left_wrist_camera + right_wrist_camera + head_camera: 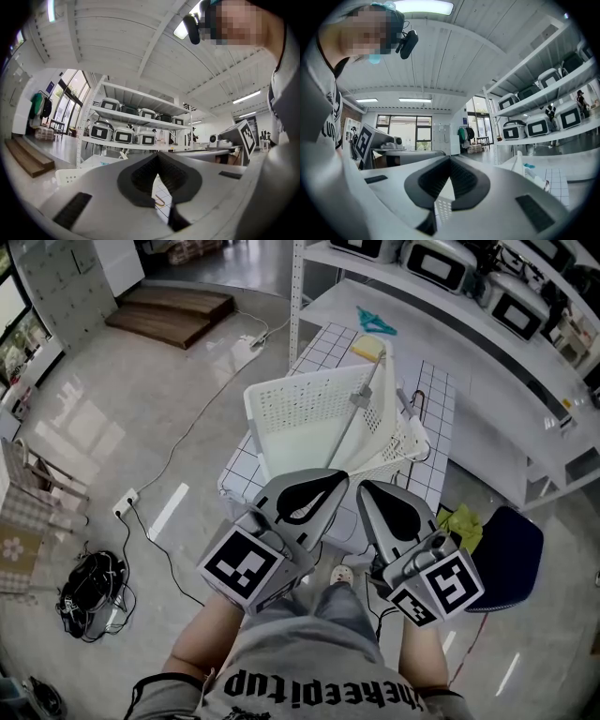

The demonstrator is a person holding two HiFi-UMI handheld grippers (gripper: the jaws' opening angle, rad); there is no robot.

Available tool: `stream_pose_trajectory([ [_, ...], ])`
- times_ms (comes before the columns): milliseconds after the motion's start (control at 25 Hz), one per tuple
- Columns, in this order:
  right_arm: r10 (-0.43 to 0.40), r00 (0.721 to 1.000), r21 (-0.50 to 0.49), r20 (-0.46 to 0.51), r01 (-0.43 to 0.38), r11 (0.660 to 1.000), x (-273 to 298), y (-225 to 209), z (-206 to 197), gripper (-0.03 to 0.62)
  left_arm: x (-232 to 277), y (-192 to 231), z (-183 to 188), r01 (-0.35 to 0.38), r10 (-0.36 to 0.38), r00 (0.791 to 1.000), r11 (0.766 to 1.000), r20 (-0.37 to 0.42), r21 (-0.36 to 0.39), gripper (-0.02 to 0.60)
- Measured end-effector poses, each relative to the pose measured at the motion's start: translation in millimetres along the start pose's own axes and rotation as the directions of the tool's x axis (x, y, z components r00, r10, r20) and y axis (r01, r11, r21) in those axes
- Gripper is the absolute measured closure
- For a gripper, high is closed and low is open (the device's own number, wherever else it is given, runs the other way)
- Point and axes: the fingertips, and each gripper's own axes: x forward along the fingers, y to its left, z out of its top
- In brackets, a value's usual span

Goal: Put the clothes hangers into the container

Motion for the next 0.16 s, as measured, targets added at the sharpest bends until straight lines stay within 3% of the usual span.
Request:
stream_pose_trajectory([
  [160, -0.001, 1.000, 0.000, -0.002, 0.001, 1.000, -0.8, -2.4, -0.4, 0.597, 2.3, -1.2, -1.2, 0.002, -0.002, 1.000, 1.000, -0.001, -0.004, 0.558],
])
